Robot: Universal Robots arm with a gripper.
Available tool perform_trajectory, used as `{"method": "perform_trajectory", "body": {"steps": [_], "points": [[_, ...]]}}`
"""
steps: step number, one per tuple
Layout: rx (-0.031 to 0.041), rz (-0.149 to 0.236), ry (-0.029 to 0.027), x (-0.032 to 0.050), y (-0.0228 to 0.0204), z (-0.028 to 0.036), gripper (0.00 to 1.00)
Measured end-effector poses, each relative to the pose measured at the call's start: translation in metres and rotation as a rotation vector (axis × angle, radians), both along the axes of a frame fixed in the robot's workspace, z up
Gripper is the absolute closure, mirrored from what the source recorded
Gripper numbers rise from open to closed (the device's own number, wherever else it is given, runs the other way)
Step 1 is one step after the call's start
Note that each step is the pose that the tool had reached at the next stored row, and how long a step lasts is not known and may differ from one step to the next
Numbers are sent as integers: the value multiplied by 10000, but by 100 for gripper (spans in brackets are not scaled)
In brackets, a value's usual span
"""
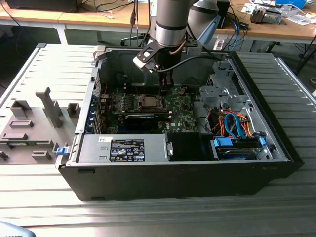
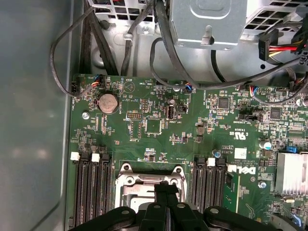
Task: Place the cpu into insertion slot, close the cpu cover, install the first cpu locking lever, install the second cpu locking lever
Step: 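Close the cpu cover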
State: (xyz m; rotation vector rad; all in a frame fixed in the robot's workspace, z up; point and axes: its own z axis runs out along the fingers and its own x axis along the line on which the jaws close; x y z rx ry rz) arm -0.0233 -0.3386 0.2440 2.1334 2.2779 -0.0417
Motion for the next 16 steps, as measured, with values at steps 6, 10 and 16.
{"method": "perform_trajectory", "body": {"steps": [6,10,16], "points": [[0,1,0,-25,0,-18,89],[0,1,0,-30,0,-22,89],[0,1,0,-38,0,-30,89]]}}
